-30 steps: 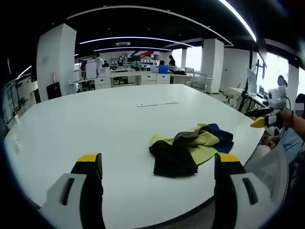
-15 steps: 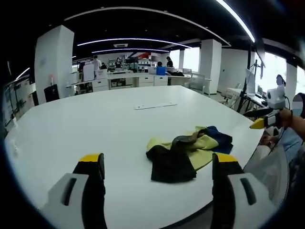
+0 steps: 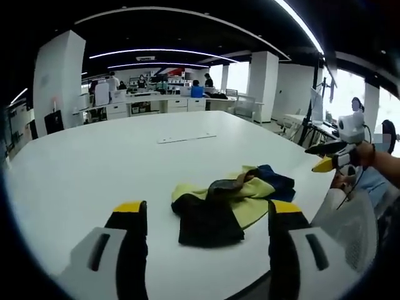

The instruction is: Fold the garment on the visible template until the final outline fits inside the template.

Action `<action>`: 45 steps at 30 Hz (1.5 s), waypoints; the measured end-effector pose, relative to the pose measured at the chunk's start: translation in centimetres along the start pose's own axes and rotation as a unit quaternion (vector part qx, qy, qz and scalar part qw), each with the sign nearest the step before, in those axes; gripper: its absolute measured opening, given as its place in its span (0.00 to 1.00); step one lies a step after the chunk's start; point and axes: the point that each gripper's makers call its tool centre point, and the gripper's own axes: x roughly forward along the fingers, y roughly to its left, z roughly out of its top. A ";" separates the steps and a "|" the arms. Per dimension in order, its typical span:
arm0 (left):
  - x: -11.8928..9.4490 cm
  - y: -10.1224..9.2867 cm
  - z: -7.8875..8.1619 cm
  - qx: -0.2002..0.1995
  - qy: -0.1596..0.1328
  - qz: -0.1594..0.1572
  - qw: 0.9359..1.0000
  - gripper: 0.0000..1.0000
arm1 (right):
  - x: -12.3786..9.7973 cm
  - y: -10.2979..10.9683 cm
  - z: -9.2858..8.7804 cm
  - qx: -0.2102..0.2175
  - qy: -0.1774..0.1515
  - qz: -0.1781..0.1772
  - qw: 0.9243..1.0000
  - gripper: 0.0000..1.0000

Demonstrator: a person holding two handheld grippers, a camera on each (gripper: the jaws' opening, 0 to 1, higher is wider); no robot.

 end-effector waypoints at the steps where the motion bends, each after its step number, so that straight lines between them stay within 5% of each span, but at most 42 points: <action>1: 0.2 -0.1 0.1 0.000 0.000 -0.001 1.000 0.75 | 0.1 -0.1 -0.1 0.003 0.001 0.000 1.000 0.87; 8: 2.3 -0.8 0.1 0.004 0.003 -0.014 1.000 0.67 | 1.0 -0.5 -0.6 0.029 -0.003 0.006 1.000 0.71; 24: 7.4 -1.6 -1.3 0.018 0.037 -0.044 0.998 0.44 | 3.8 0.0 -1.4 0.000 0.012 0.036 0.999 0.31; 34: 10.5 -1.6 -2.2 0.022 0.057 -0.053 0.997 0.35 | 6.3 0.0 -2.5 -0.008 0.039 0.047 0.998 0.24; 40: 11.9 -0.7 -4.1 0.050 0.097 -0.042 0.993 0.29 | 7.6 -1.0 -3.7 -0.071 0.076 0.016 0.994 0.15; 45: 12.5 -0.3 -4.6 0.055 0.105 -0.041 0.992 0.20 | 8.4 -0.6 -4.5 -0.052 0.081 0.021 0.995 0.07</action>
